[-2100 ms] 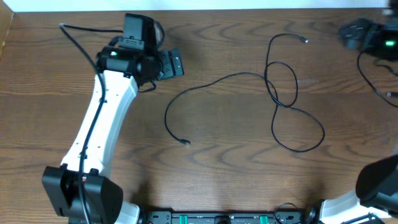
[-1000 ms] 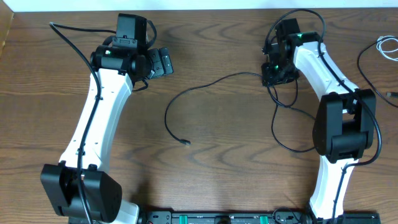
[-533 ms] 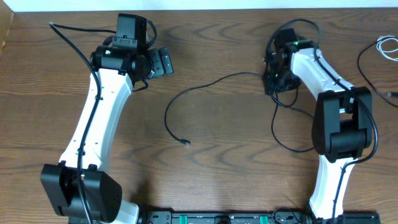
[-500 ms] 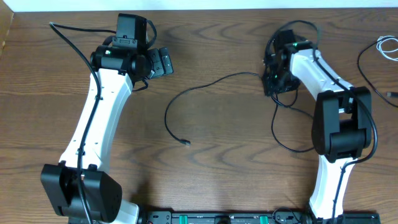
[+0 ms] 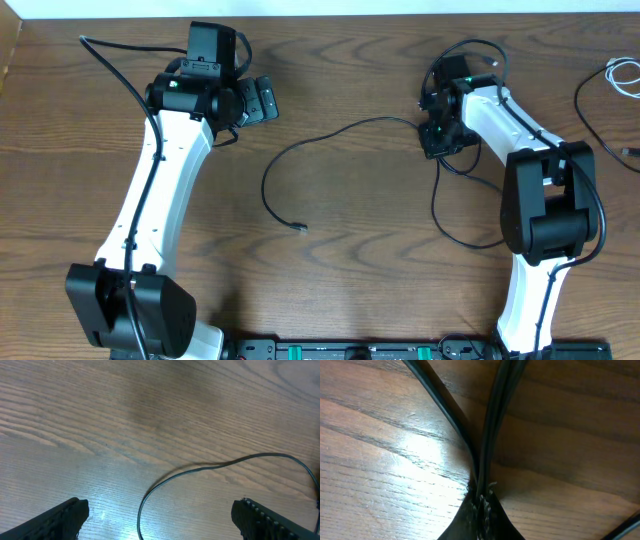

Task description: Untangle cables

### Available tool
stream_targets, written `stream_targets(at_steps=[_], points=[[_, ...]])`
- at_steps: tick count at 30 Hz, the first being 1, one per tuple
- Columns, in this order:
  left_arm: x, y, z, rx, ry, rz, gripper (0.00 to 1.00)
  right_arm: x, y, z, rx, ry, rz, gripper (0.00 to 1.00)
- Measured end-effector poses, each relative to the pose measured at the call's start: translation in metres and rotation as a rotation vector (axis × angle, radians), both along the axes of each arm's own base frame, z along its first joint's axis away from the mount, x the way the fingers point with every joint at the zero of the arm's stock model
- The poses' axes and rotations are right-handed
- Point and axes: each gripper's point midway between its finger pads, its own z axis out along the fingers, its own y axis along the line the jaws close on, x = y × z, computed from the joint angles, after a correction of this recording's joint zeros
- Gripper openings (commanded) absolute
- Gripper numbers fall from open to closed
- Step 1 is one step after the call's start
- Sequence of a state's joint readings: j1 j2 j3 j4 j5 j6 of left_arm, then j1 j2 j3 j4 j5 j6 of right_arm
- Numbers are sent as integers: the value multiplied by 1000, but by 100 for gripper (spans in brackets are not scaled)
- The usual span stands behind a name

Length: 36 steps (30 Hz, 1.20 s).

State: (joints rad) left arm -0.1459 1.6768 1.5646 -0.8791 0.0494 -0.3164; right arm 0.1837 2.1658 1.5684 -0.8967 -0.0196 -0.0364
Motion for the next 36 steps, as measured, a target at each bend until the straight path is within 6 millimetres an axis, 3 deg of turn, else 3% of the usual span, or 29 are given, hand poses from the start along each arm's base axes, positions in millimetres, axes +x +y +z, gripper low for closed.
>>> stream_targets(at_steps=[6, 10, 15, 18, 20, 23, 25, 29, 36], points=[[0, 0, 0, 0, 0, 0, 97, 0, 9, 12, 54, 23, -18, 1], [0, 0, 0, 0, 0, 0, 97, 27, 21, 52, 129, -56, -23, 1], [0, 0, 0, 0, 0, 0, 97, 57, 13, 145, 200, -251, -52, 1], [0, 0, 0, 0, 0, 0, 97, 65, -18, 218, 225, -415, -114, 1], [0, 0, 0, 0, 0, 0, 97, 62, -45, 257, 225, -501, -165, 1], [0, 0, 0, 0, 0, 0, 97, 52, -87, 291, 213, -578, -262, 1], [0, 0, 0, 0, 0, 0, 97, 43, -111, 296, 200, -577, -324, 1], [0, 0, 0, 0, 0, 0, 97, 25, -147, 282, 178, -503, -431, 1], [0, 0, 0, 0, 0, 0, 97, 11, -152, 276, 172, -443, -448, 1]])
